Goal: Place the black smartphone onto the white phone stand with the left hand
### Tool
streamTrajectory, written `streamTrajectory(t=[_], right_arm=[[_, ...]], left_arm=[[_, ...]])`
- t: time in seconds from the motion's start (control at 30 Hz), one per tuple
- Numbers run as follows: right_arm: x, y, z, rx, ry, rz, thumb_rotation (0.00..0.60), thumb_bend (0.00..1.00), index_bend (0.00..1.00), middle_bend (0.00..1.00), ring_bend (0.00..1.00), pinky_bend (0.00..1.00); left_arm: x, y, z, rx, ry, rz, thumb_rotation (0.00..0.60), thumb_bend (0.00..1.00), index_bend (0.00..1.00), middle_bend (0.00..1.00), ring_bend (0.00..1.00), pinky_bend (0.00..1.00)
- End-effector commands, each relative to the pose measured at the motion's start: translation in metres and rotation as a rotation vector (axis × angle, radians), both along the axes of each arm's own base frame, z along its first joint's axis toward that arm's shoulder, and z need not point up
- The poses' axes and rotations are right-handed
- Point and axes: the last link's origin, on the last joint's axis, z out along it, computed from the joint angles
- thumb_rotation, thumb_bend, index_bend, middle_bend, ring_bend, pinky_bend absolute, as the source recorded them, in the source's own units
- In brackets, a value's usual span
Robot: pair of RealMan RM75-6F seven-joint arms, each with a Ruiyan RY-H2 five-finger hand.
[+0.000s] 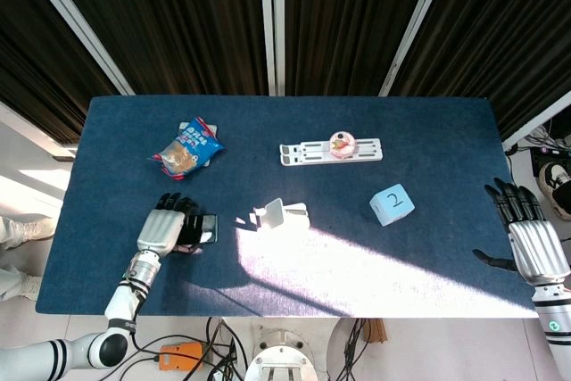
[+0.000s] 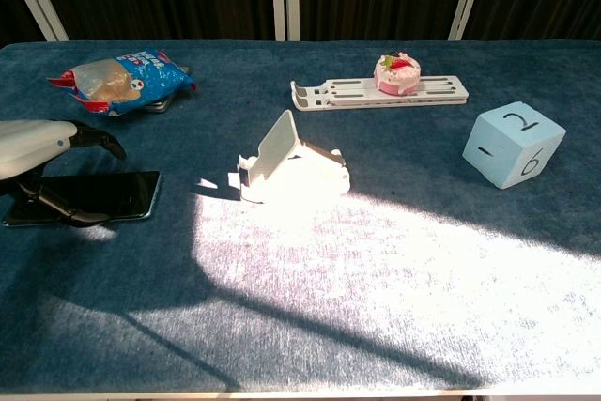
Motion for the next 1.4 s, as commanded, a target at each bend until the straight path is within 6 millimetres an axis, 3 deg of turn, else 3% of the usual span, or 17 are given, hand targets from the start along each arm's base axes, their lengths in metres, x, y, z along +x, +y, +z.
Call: streamTrajectory(t=[0.03,0.4,0.6,0.77,1.07,1.2,1.4], right_arm=[[-0.001,0.0,0.0,0.001,0.0,-0.004,0.6,0.11,0.0,0.0,0.0,0.04],[-0.002,0.001,-0.001,0.004,0.001,-0.013,0.6,0.11,0.0,0.0,0.0,0.04],[-0.002,0.002,-0.001,0.0,0.002,-0.017,0.6,0.11,0.0,0.0,0.0,0.04],[-0.001,0.004,0.0,-0.003,0.002,-0.019,0.6,0.11,0.0,0.0,0.0,0.04],[0.0,0.005,0.0,-0.005,0.004,-0.017,0.6,0.11,0.0,0.0,0.0,0.04],[0.001,0.006,0.001,-0.008,0.004,-0.015,0.6,0.11,0.0,0.0,0.0,0.04],[0.002,0.007,0.001,-0.009,0.006,-0.014,0.6,0.11,0.0,0.0,0.0,0.04]], left_arm=[[0.001,0.0,-0.003,-0.007,0.005,-0.004,0.517,0.12,0.22,0.13,0.0,0.0],[-0.004,0.002,-0.01,-0.013,0.008,0.019,0.515,0.12,0.24,0.14,0.01,0.0],[-0.002,0.005,-0.011,0.012,-0.028,-0.003,0.527,0.15,0.43,0.32,0.17,0.01],[0.0,0.006,-0.01,0.039,-0.123,-0.013,0.586,0.16,0.49,0.47,0.33,0.13],[-0.005,0.008,-0.009,0.096,-0.296,-0.016,0.6,0.19,0.55,0.56,0.43,0.29],[-0.006,0.01,-0.007,0.117,-0.374,-0.024,0.6,0.2,0.57,0.6,0.48,0.41],[0.0,0.013,0.003,0.152,-0.56,0.013,0.6,0.21,0.57,0.61,0.5,0.43]])
